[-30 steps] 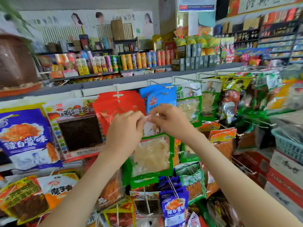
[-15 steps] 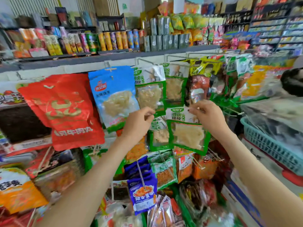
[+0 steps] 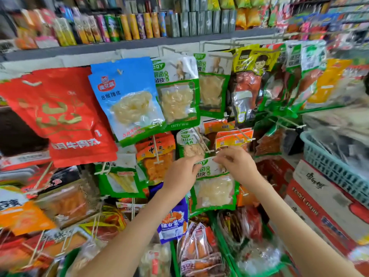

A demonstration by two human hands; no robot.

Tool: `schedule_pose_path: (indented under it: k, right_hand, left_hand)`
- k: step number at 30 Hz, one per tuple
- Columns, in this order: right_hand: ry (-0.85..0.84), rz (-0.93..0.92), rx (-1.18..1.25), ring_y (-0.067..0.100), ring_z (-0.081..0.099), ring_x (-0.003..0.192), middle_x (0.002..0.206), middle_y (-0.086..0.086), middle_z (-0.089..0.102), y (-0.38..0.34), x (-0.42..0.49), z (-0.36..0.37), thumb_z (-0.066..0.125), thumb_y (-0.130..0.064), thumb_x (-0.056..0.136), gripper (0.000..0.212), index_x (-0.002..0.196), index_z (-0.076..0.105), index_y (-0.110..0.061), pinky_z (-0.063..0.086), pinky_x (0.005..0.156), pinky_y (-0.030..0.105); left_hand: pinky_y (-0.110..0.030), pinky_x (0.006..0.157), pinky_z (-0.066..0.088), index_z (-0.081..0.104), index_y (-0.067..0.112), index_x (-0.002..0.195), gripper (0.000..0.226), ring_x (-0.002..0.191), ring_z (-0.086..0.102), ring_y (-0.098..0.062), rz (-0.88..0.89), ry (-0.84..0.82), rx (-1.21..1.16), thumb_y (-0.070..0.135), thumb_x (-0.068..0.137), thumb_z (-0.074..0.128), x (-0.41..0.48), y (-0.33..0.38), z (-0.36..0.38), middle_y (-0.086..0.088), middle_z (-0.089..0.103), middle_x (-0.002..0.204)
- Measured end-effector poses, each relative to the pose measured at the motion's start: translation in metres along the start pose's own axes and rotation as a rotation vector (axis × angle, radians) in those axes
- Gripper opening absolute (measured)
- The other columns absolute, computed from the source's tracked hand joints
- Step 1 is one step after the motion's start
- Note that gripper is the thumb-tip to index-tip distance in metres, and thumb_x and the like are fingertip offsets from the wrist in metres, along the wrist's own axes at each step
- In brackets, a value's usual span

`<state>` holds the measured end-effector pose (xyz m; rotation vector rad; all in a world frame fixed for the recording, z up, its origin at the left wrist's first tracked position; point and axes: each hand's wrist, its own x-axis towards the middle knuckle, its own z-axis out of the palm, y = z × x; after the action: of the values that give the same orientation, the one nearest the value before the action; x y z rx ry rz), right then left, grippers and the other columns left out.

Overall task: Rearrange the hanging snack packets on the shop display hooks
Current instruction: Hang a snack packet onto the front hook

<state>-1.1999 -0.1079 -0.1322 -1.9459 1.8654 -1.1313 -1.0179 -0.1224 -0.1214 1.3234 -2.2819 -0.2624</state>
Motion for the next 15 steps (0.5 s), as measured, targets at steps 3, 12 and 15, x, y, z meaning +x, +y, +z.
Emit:
schedule_pose_path:
  k: [3, 12, 15]
  right_hand:
    - [-0.02, -0.012, -0.014, 0.013, 0.046, 0.08, 0.072, -0.006, 0.051, 0.003, -0.005, 0.009, 0.065, -0.028, 0.085, 0.01, 0.08, 0.069, -0.02, 0.04, 0.067, 0.031]
    - [-0.156, -0.014, -0.026, 0.009, 0.041, 0.083, 0.074, -0.008, 0.05, 0.008, -0.027, 0.042, 0.062, -0.03, 0.087, 0.012, 0.084, 0.069, -0.021, 0.029, 0.063, 0.024]
    - [-0.092, 0.0, 0.011, 0.008, 0.042, 0.083, 0.072, -0.013, 0.046, 0.0, -0.015, 0.038, 0.062, -0.03, 0.087, 0.013, 0.088, 0.07, -0.021, 0.036, 0.068, 0.027]
  left_hand:
    - [-0.027, 0.048, 0.028, 0.06, 0.014, 0.098, 0.02, 0.063, 0.052, -0.017, -0.028, -0.06, -0.008, 0.029, 0.097, 0.047, -0.004, -0.008, 0.006, 0.003, 0.052, 0.07]
    - [-0.031, 0.052, 0.036, 0.065, 0.012, 0.097, 0.023, 0.057, 0.053, -0.02, -0.081, -0.265, -0.074, 0.027, 0.097, 0.048, -0.017, -0.016, 0.027, -0.006, 0.062, 0.07]
    - [-0.029, 0.047, 0.032, 0.066, 0.016, 0.095, 0.023, 0.05, 0.049, -0.014, -0.094, -0.193, -0.091, 0.03, 0.097, 0.047, -0.004, -0.014, 0.014, 0.001, 0.055, 0.059]
